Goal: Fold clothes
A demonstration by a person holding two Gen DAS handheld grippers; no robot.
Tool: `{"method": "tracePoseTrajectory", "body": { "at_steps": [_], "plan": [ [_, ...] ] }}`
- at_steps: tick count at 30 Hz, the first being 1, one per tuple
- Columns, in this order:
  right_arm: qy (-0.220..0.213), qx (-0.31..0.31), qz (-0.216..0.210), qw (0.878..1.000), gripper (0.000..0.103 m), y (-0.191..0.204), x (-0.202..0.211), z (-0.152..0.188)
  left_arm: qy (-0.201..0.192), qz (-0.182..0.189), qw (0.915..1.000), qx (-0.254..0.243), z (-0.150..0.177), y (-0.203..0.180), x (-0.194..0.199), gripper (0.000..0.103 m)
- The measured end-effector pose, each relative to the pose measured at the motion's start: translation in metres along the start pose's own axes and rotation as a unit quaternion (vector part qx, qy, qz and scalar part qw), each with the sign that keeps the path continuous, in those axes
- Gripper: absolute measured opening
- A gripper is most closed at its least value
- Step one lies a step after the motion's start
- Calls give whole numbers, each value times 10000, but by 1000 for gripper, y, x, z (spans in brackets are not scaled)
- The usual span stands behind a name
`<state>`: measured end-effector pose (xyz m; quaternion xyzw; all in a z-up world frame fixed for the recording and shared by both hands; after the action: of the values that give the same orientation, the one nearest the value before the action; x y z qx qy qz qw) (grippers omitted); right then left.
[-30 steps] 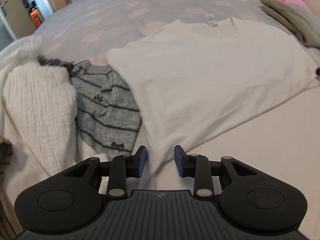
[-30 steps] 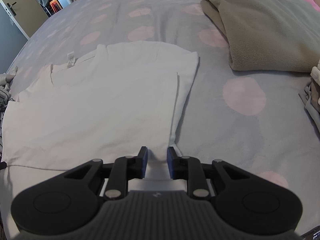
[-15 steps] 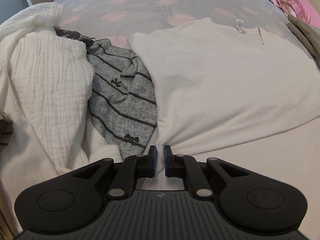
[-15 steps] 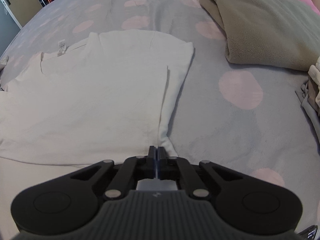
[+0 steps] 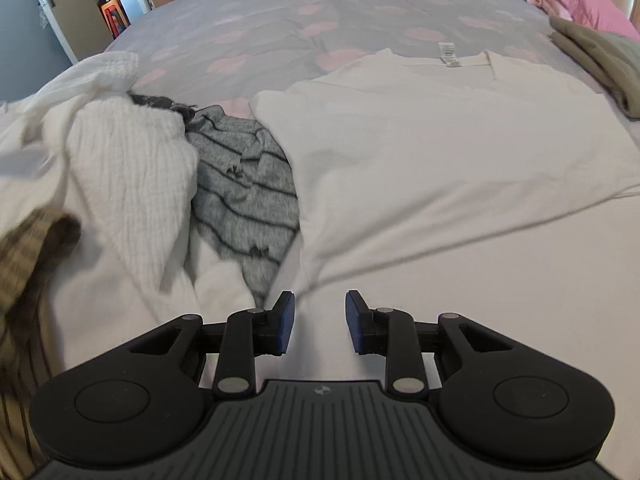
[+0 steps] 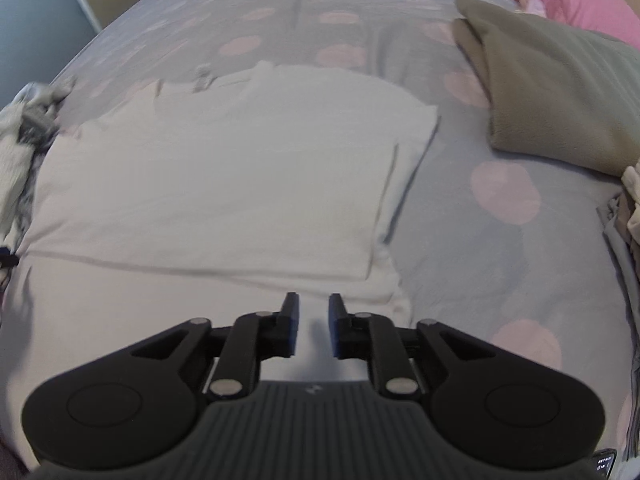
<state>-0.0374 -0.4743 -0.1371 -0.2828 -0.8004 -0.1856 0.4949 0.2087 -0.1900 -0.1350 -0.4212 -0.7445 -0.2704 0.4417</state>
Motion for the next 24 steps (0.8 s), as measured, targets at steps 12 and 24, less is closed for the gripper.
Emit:
{"method": "tracePoseTrajectory", "body": {
  "at_steps": [12,24],
  "plan": [
    [585,324,174,9976,33,-14,10,77,910,-138,9957,-72,83,-2,21,26],
    [958,542,362,9933,42,-18,20,126,1328,-300,9906,91,131,2,34,27]
  ]
}}
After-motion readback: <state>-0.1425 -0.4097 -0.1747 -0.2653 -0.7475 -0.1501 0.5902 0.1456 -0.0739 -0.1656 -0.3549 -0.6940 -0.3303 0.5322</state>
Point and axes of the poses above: each gripper's, at about its wrist camera, not at the fingertips, and x roughly against the way its jaws point, y to its left, z to its underside, the point moved 6 cm from there along -x, roughly the way its jaws point, and after that the axes turned 8 degrees about z, right-handed, at the moved point
